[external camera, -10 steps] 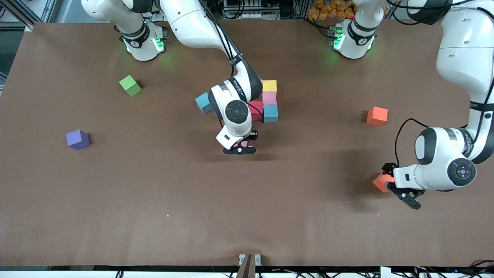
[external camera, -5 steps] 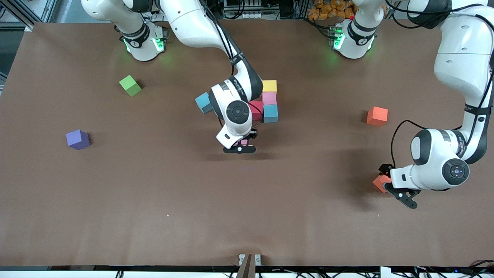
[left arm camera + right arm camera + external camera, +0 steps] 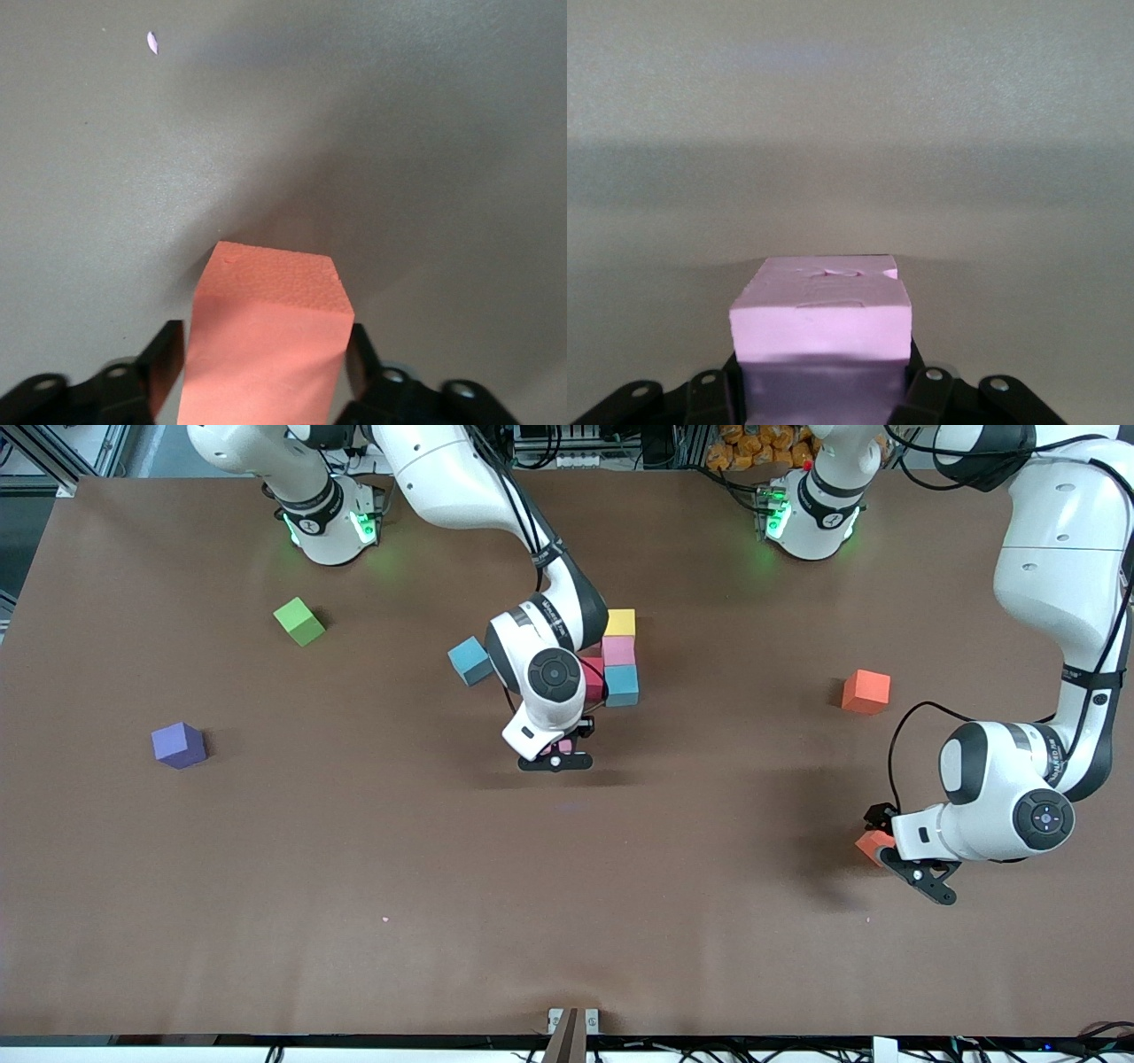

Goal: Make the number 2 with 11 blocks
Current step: 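Place the lavender cube with the right gripper while the left gripper grasps orange, then carry the orange cube to the figure while the right gripper reaches cyan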

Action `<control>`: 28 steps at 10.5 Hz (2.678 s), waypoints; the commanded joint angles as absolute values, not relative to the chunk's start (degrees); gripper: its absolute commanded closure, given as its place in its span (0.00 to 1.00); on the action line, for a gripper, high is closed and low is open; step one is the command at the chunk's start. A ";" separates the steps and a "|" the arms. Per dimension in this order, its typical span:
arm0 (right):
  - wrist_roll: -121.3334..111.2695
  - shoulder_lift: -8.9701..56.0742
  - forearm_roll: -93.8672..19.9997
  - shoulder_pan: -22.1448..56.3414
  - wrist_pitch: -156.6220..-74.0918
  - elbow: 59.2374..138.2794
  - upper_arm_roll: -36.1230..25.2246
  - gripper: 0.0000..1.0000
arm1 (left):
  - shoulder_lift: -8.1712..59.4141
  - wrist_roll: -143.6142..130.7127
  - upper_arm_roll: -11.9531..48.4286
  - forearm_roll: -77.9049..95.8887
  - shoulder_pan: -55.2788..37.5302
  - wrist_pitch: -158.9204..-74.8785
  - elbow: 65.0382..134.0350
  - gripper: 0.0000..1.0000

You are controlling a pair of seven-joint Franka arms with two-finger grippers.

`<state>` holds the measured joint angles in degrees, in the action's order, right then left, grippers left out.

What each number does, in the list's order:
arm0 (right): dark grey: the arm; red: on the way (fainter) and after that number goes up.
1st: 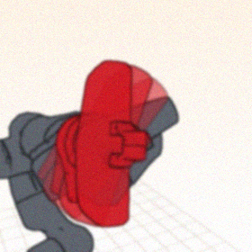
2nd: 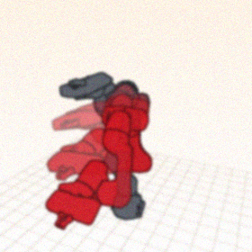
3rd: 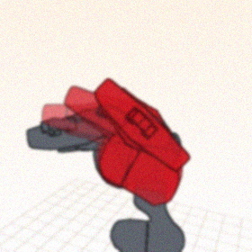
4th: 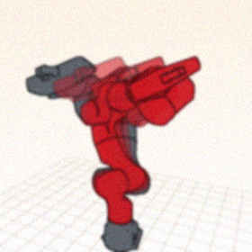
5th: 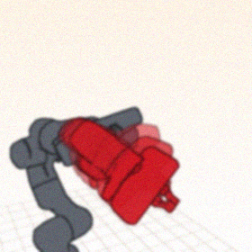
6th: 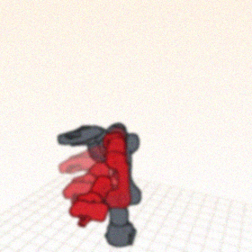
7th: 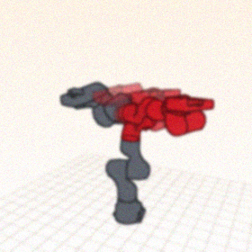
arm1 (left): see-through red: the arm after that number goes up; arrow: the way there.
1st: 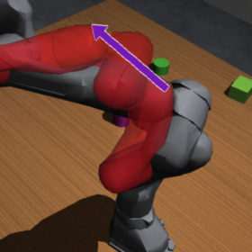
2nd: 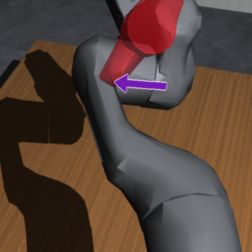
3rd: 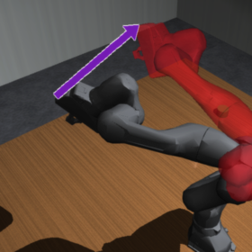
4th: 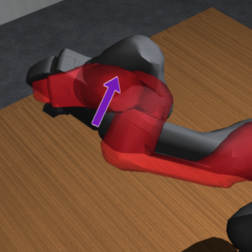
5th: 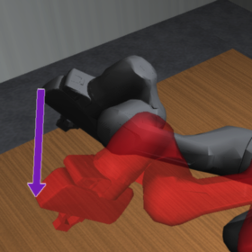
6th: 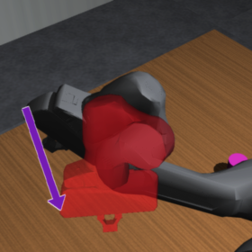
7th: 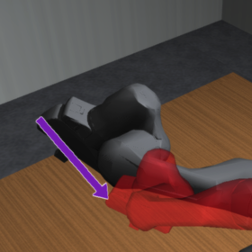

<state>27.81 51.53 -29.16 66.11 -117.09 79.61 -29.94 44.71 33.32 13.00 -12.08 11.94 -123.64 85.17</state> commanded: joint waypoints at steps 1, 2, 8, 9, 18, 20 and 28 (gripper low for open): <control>28.92 50.19 -28.65 67.59 -119.79 82.88 -30.32 0.71 | 44.47 31.91 13.01 -11.16 11.78 -124.01 85.34 0.50; 28.92 50.10 -28.65 67.59 -119.71 82.88 -30.32 0.33 | 44.39 30.86 13.01 -11.16 11.60 -124.01 85.25 0.52; 28.83 45.11 -28.65 69.96 -116.82 83.05 -36.38 0.00 | 41.84 20.83 15.55 -10.10 10.63 -119.10 84.03 0.57; 28.05 42.48 -28.65 70.05 -115.24 85.14 -37.78 0.00 | 41.31 21.70 16.34 -10.54 10.63 -119.09 84.02 0.57; 17.31 21.89 -26.10 70.58 -118.04 115.13 -39.90 0.00 | 40.43 26.80 23.55 -18.10 -0.86 -119.71 84.11 0.61; 17.49 21.97 -26.10 70.40 -117.69 115.31 -40.86 0.00 | 40.52 27.69 23.55 -19.33 -5.69 -119.71 84.11 0.62; 17.75 22.06 -26.45 67.06 -116.72 117.15 -43.50 0.00 | 42.01 29.18 23.29 -24.60 -18.27 -119.62 86.31 0.64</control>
<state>17.15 24.16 -26.91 67.28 -116.64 115.13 -43.23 42.23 28.38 23.74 -22.59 -16.31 -120.00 85.91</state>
